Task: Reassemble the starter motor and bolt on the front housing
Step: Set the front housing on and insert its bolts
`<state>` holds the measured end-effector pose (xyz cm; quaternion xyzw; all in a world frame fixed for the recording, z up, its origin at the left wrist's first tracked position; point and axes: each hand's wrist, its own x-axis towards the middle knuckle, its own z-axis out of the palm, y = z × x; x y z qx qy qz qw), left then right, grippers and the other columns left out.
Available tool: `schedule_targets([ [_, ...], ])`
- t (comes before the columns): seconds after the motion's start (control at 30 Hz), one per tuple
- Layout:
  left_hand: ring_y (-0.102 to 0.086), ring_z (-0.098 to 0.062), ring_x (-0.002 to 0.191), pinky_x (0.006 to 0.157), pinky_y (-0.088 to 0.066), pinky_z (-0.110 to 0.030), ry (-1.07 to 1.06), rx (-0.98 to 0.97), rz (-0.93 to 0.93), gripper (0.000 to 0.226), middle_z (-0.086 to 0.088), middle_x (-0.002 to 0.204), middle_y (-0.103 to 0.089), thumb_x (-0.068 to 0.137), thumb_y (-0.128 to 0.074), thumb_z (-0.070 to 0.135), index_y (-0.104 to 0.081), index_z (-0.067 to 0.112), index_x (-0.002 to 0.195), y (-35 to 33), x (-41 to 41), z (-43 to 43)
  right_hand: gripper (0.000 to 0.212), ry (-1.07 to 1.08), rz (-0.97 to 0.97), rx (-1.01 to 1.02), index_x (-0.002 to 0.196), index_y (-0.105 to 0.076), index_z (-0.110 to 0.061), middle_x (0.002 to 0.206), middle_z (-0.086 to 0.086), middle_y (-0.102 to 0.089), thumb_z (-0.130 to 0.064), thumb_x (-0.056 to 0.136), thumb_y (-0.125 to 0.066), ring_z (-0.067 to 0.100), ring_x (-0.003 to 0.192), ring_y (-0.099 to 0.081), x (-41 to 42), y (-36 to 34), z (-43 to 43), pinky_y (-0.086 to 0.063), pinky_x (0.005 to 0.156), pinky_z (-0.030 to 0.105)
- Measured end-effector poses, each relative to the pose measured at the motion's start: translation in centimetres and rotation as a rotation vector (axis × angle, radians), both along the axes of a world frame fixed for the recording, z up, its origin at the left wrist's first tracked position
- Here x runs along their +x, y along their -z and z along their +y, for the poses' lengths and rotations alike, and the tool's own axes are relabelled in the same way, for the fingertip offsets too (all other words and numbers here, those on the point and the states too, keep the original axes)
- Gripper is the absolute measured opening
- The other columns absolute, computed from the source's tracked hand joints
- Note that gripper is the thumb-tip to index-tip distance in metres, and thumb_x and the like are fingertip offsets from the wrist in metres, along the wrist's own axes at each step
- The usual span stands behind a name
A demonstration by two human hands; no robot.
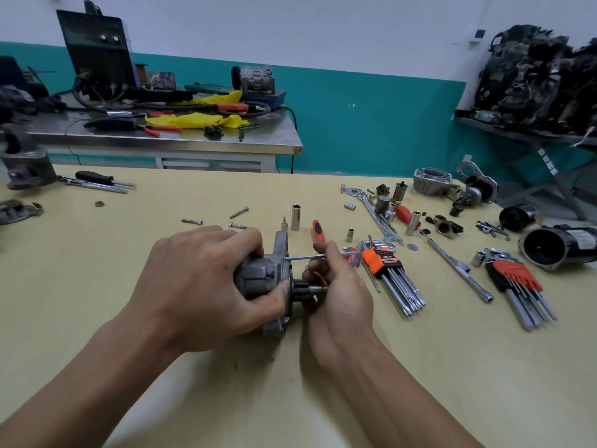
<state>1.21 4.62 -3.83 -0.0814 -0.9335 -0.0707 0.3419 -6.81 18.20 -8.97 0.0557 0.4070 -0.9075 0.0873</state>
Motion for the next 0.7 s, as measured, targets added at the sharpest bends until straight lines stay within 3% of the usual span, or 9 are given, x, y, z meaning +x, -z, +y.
schedule_targets([
  [0.1, -0.042, -0.020, 0.052, 0.047, -0.042, -0.030, -0.003, 0.006, -0.001, 0.040, 0.009, 0.055, -0.049, 0.068, -0.054, 0.064, -0.057, 0.024, 0.070, 0.01, -0.02, -0.05, 0.038, 0.048, 0.043, 0.050, 0.069, -0.078, -0.021, 0.060, -0.004, -0.058, -0.026, 0.099, -0.055, 0.010, 0.060, -0.052, -0.07, 0.25, 0.05, -0.043, 0.064, 0.027],
  [0.23, -0.042, -0.019, 0.051, 0.046, -0.041, -0.028, 0.001, -0.006, 0.002, 0.040, 0.011, 0.054, -0.048, 0.069, -0.053, 0.064, -0.057, 0.024, 0.070, 0.02, 0.04, -0.01, 0.026, 0.117, 0.066, 0.096, 0.057, -0.074, -0.019, 0.060, 0.001, -0.055, -0.028, 0.082, -0.074, 0.022, 0.071, -0.050, 0.33, 0.23, -0.10, -0.045, 0.079, 0.043],
  [0.33, -0.041, -0.020, 0.051, 0.047, -0.041, -0.029, -0.003, 0.001, 0.007, 0.041, 0.010, 0.054, -0.047, 0.068, -0.053, 0.064, -0.058, 0.024, 0.070, -0.03, -0.02, 0.03, 0.031, 0.137, 0.025, 0.076, 0.046, -0.065, -0.019, 0.051, -0.002, -0.050, -0.028, 0.070, -0.082, 0.015, 0.056, -0.050, 0.42, 0.20, -0.21, -0.048, 0.069, 0.039],
  [0.4, -0.043, -0.020, 0.051, 0.047, -0.043, -0.030, -0.003, 0.000, -0.001, 0.041, 0.009, 0.055, -0.049, 0.068, -0.053, 0.065, -0.057, 0.024, 0.071, -0.03, -0.05, 0.02, 0.034, 0.135, 0.010, 0.070, 0.046, -0.064, -0.020, 0.049, -0.004, -0.049, -0.027, 0.074, -0.082, 0.011, 0.049, -0.046, 0.41, 0.12, -0.43, -0.045, 0.065, 0.035],
  [0.57, -0.043, -0.019, 0.050, 0.047, -0.042, -0.029, 0.001, -0.002, -0.001, 0.041, 0.010, 0.054, -0.049, 0.069, -0.053, 0.065, -0.057, 0.025, 0.070, -0.04, -0.06, -0.05, 0.033, 0.134, 0.045, 0.102, 0.060, -0.072, -0.022, 0.055, -0.003, -0.055, -0.029, 0.092, -0.066, 0.011, 0.057, -0.049, 0.14, 0.20, -0.25, -0.039, 0.068, 0.033],
  [0.7, -0.043, -0.018, 0.050, 0.046, -0.042, -0.028, 0.011, -0.009, -0.001, 0.040, 0.012, 0.055, -0.049, 0.070, -0.053, 0.066, -0.056, 0.025, 0.071, -0.04, -0.11, -0.09, 0.039, 0.143, 0.114, 0.147, 0.067, -0.077, -0.028, 0.057, -0.004, -0.060, -0.025, 0.099, -0.056, 0.010, 0.061, -0.054, 0.19, 0.45, 0.09, -0.043, 0.068, 0.031],
])
